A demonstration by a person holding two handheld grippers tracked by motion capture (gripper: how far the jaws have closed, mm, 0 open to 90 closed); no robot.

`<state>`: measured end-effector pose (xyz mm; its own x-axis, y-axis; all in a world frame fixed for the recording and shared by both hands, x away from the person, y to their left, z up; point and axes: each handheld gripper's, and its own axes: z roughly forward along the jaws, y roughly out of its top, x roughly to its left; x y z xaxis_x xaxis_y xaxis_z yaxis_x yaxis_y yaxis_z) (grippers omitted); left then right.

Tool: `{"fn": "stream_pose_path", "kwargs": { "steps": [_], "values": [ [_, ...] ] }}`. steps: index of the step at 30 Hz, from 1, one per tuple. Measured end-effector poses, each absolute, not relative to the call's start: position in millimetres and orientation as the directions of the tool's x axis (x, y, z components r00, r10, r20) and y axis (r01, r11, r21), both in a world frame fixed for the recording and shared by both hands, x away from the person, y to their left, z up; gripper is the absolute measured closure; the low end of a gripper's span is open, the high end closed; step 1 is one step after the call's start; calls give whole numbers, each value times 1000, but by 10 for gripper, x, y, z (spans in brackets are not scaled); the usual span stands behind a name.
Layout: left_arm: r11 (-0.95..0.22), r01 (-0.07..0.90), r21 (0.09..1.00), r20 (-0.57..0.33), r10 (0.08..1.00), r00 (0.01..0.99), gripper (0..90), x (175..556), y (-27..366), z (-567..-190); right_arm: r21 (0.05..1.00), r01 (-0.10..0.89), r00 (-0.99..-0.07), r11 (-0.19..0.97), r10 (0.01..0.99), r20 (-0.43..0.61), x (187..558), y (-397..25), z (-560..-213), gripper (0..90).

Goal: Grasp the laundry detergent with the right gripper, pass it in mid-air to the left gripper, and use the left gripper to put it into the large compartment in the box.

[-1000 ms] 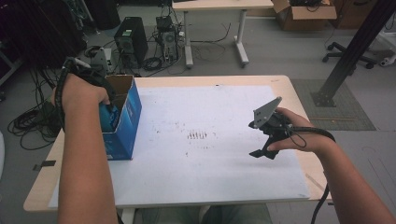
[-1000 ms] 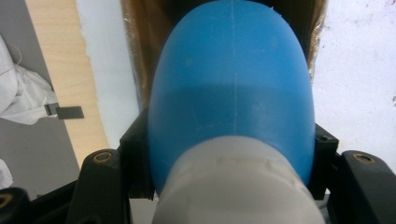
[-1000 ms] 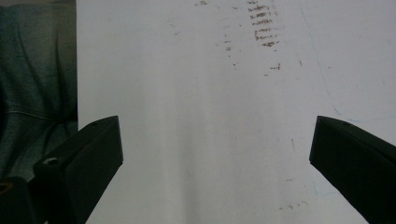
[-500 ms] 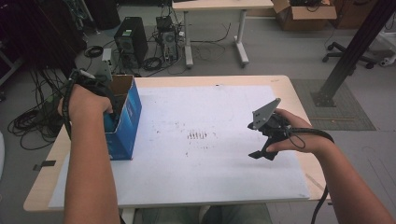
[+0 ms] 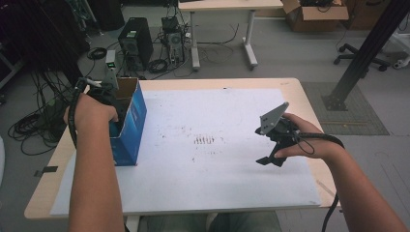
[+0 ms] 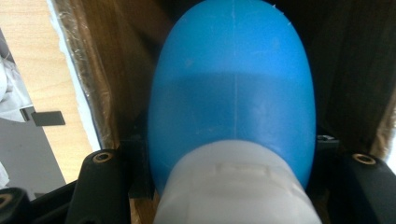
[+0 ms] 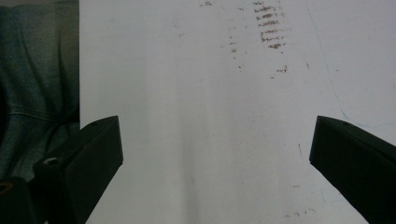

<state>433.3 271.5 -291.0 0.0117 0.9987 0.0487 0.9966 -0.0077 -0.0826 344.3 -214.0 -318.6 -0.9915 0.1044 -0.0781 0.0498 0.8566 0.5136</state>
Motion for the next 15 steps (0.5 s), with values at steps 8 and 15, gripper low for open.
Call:
{"fn": "stream_pose_path", "kwargs": {
  "steps": [8, 15],
  "values": [
    [-5, 996, -86, 45, 999, 9, 383, 4331, 2733, -2940, 511, 56, -991, 858, 109, -75, 3443, -2142, -3196, 29],
    [-15, 996, -85, 40, 999, 18, 380, 4319, 2739, -2950, 511, 54, -991, 858, 107, -74, 3443, -2120, -3207, 29]
  ]
}}
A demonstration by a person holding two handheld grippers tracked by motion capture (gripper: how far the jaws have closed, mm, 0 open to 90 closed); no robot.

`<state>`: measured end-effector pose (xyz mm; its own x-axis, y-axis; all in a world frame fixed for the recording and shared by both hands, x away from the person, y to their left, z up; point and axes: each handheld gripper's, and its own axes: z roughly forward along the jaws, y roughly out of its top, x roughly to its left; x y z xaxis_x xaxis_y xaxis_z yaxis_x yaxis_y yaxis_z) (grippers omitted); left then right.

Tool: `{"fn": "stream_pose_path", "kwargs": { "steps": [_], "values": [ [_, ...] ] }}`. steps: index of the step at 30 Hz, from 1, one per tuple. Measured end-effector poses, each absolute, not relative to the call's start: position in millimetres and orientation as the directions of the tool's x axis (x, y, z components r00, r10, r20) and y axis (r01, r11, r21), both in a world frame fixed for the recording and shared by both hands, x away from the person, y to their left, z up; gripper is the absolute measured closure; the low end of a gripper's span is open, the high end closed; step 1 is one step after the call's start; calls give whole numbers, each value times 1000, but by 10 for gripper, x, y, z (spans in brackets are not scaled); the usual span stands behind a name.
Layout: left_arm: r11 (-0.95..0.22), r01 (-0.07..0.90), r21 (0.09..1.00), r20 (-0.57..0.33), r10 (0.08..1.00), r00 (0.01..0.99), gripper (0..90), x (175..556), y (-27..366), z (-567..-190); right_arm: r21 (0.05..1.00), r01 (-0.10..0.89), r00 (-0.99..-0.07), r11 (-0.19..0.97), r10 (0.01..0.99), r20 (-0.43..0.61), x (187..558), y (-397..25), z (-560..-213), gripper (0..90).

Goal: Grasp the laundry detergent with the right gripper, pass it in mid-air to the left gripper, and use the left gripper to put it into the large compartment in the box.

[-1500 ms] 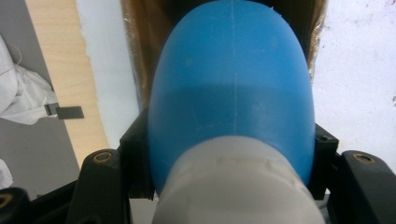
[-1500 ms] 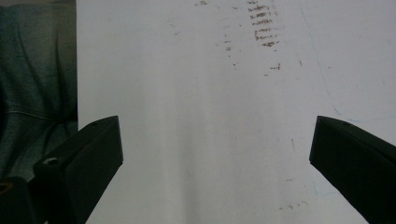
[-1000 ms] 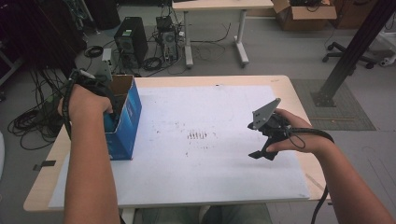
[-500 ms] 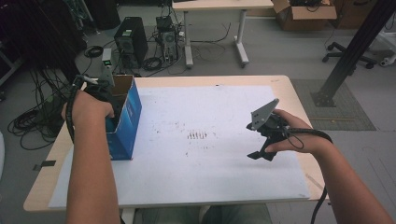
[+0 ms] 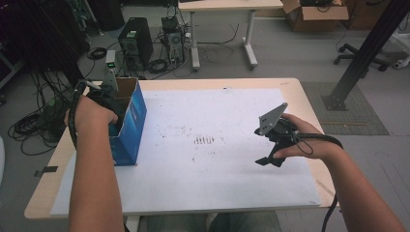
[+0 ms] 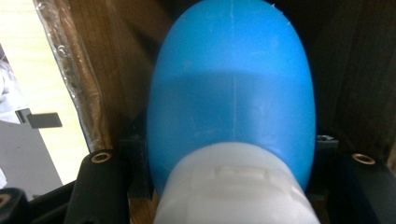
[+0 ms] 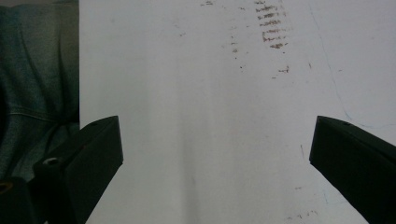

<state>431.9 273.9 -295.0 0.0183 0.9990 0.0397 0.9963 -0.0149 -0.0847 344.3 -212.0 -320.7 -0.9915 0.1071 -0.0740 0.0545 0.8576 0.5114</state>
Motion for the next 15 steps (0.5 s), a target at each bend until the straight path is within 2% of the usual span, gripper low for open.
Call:
{"fn": "stream_pose_path", "kwargs": {
  "steps": [15],
  "values": [
    [-28, 997, -69, 44, 999, 31, 374, 4295, 2731, -2953, 519, 53, -992, 853, 106, -72, 3435, -2135, -3215, 29]
  ]
}}
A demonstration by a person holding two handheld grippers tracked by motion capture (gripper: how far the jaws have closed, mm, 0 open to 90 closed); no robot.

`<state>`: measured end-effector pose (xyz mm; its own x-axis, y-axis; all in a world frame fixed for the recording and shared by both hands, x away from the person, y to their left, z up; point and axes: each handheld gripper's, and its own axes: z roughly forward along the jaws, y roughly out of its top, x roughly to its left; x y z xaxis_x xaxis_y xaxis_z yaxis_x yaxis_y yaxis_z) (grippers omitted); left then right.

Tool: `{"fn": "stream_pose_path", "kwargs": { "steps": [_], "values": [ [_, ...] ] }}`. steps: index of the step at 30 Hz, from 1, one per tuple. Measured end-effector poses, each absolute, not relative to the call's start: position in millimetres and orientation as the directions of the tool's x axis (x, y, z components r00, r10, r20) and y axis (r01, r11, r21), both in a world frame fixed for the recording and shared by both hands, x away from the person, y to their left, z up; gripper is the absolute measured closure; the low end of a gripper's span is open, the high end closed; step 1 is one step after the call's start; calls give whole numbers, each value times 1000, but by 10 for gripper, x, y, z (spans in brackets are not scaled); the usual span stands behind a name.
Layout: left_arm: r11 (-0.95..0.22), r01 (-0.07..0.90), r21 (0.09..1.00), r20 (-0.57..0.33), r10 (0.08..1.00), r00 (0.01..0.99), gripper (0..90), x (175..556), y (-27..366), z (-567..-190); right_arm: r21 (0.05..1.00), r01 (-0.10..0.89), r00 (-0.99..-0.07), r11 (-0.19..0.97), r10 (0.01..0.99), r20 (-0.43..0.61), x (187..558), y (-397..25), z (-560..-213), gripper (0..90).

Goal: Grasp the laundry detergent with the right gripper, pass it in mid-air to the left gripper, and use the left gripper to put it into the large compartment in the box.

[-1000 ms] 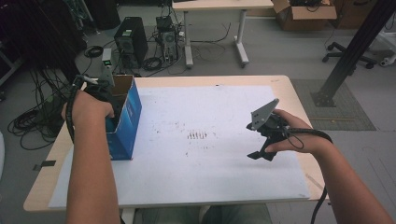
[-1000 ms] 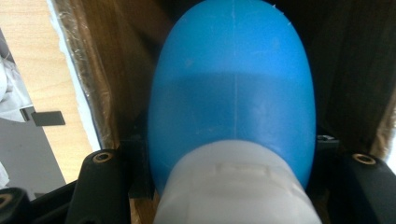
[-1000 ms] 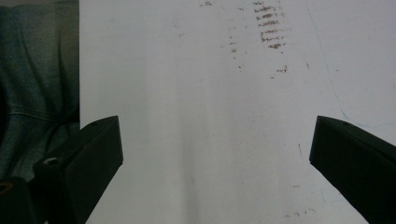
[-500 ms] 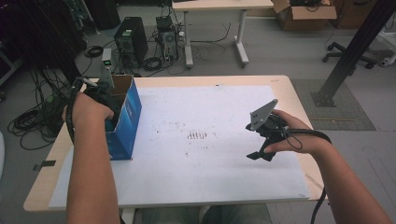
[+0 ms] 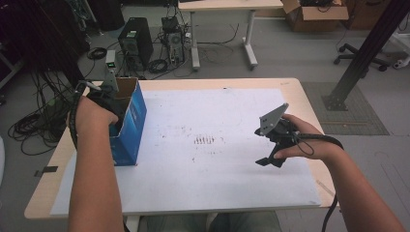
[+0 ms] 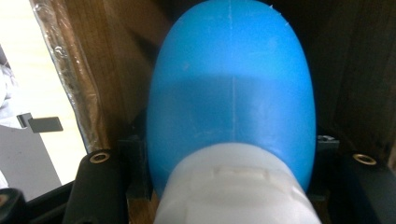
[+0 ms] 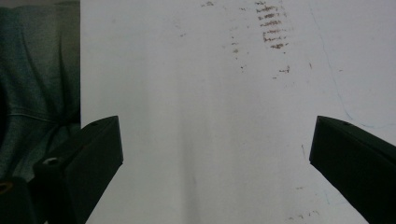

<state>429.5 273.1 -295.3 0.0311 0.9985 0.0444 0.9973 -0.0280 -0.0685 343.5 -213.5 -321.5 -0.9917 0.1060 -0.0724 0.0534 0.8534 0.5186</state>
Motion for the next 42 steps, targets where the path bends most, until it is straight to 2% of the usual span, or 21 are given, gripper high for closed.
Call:
{"fn": "stream_pose_path", "kwargs": {
  "steps": [32, 42],
  "values": [
    [-35, 999, -35, 52, 998, 36, 307, 4220, 2680, -2756, 532, 40, -992, 846, 95, -77, 3399, -2148, -3209, 29],
    [-33, 999, -16, 52, 998, 34, 243, 4150, 2666, -2601, 537, 31, -992, 843, 90, -85, 3370, -2147, -3169, 28]
  ]
}}
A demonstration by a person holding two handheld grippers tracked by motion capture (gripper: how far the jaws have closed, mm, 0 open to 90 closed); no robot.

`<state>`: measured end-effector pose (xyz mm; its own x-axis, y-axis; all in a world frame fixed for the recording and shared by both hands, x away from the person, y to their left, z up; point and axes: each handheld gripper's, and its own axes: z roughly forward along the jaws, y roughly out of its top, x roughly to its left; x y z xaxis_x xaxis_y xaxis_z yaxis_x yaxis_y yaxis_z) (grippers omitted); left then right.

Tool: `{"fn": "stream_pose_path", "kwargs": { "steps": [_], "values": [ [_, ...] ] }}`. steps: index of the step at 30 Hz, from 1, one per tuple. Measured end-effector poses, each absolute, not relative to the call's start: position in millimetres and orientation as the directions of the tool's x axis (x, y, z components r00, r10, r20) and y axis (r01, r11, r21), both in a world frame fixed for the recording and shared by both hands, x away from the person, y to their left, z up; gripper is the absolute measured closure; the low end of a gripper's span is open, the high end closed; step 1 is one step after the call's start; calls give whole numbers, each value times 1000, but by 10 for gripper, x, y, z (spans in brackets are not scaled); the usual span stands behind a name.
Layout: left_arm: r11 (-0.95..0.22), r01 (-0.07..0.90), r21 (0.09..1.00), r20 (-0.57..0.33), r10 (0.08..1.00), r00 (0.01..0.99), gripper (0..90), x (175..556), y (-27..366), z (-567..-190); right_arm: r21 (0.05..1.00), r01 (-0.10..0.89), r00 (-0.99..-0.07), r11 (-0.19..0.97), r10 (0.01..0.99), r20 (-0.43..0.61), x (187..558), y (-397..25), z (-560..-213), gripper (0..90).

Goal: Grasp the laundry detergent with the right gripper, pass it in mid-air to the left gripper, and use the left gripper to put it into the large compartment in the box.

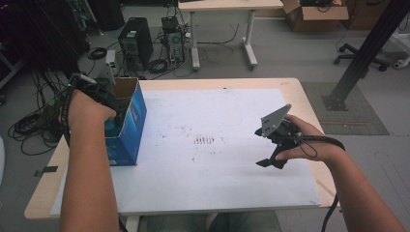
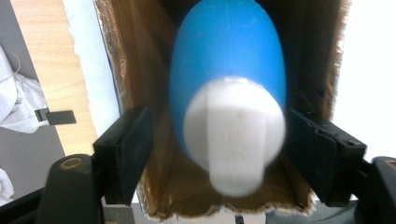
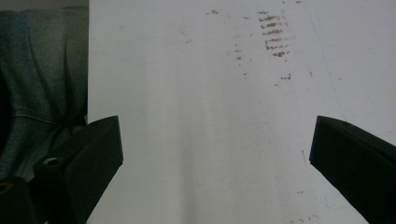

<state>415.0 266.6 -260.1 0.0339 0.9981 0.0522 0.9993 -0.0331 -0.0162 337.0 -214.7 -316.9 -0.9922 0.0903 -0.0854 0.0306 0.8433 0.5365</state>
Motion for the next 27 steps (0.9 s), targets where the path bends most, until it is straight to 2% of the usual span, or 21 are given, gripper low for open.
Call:
{"fn": "stream_pose_path", "kwargs": {
  "steps": [12, 16, 27],
  "values": [
    [-56, 998, -5, 47, 997, 56, 134, 4024, 2613, -2373, 542, 14, -992, 840, 80, -97, 3333, -2139, -3108, 29],
    [-66, 998, 4, 48, 997, 66, 124, 3987, 2595, -2312, 545, 9, -992, 838, 77, -102, 3314, -2136, -3086, 28],
    [-104, 994, 20, 90, 991, 101, 47, 3905, 2463, -2104, 546, -1, -991, 838, 72, -112, 3271, -2151, -3043, 29]
  ]
}}
